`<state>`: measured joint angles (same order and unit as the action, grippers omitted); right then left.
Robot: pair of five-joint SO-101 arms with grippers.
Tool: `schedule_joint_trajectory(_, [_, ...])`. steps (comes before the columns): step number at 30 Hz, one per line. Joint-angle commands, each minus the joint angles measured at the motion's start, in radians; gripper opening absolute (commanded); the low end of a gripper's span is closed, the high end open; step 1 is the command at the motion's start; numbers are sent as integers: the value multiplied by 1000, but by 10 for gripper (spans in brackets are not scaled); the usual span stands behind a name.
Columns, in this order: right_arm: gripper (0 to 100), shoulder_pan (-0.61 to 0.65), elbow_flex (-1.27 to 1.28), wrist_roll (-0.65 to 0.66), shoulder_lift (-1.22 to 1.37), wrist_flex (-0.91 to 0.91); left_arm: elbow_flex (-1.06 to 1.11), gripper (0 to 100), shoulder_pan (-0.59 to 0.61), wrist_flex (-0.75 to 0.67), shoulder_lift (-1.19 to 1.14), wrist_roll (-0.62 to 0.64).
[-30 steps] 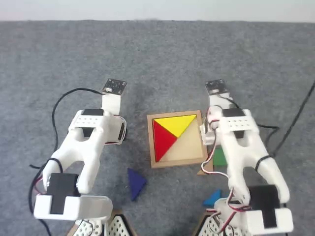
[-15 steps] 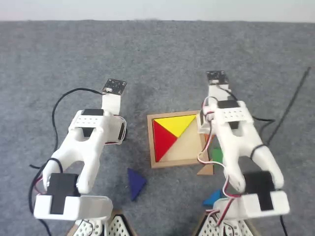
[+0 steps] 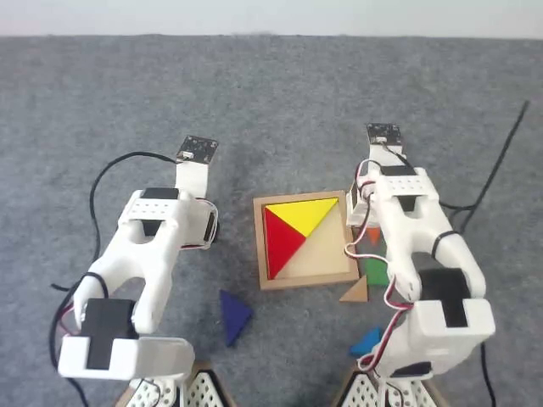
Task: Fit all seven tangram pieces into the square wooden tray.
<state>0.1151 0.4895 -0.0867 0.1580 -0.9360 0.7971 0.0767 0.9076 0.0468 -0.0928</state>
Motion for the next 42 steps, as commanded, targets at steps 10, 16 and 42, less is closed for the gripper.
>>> schedule_joint_trajectory(10, [206,-117,-91,224,1,-110,-39,138,-3,-14,0,-11])
schedule_joint_trajectory(16, [275,-12,-94,285,-1,-111,-38,138,-3,-14,0,-11])
schedule_joint_trajectory(42, [284,22,-104,278,65,-44,-38,138,-5,-14,0,-14])
